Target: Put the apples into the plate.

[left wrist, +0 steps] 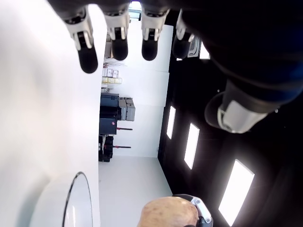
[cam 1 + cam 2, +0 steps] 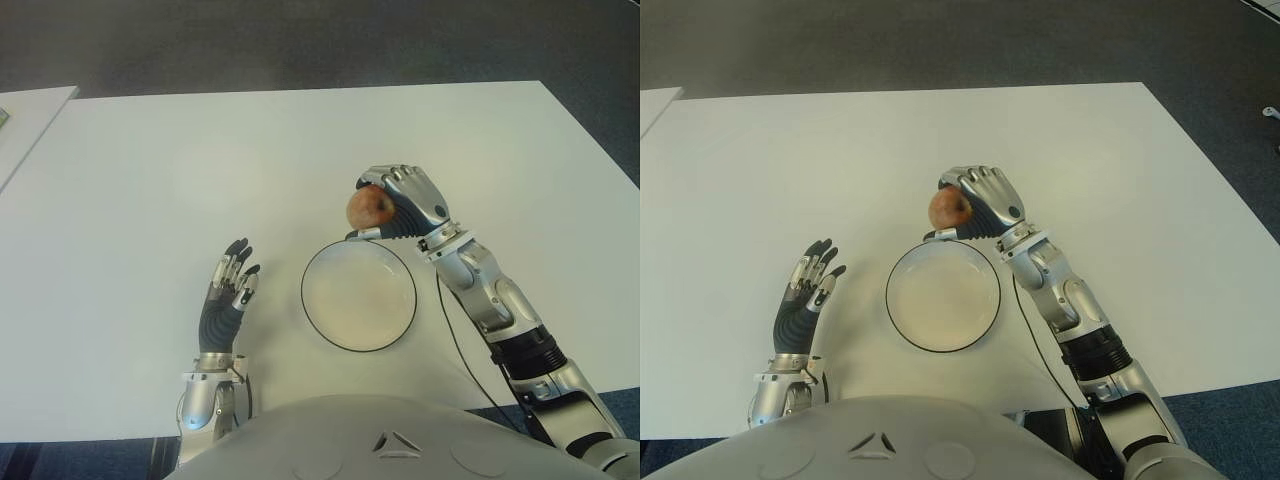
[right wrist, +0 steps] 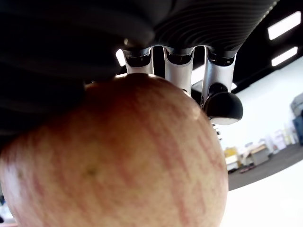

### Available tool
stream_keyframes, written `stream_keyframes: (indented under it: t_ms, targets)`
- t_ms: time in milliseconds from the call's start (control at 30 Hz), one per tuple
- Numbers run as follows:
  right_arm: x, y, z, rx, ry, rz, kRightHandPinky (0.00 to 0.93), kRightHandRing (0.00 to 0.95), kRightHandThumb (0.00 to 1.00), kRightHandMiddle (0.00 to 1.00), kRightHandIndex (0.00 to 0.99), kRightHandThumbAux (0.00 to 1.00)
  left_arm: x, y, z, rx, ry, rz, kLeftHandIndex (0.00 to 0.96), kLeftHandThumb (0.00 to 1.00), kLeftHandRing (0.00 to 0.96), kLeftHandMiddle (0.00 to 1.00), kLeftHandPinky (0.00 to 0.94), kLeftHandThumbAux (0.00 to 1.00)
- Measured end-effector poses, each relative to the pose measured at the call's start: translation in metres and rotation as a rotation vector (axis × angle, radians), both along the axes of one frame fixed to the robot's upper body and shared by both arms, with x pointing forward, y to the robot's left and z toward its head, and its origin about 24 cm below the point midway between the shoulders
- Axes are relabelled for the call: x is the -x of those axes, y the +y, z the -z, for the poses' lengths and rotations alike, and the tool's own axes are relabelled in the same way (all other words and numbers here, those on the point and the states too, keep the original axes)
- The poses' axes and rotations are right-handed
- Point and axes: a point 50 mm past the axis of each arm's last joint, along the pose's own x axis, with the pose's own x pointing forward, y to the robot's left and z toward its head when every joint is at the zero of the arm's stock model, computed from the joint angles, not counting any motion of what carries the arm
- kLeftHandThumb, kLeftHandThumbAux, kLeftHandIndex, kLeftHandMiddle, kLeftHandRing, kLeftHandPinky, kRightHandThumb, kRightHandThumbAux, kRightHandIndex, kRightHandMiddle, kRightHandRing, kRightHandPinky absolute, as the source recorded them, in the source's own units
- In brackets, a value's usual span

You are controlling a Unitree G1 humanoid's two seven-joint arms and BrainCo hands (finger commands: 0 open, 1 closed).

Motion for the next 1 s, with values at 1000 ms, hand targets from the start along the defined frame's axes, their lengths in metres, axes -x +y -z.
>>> stream_keyframes:
  t_ms: [1000]
  targets:
    - [0.032,0.014,0.021,0.098,0.063,-0.147,0.861,0.859,0.95,0.861,0.862,0.634,0.001,-0.008,-0.002,-0.001,-0.001,0.0,0.07,0.09,0.076,0.037,0.162,0.551]
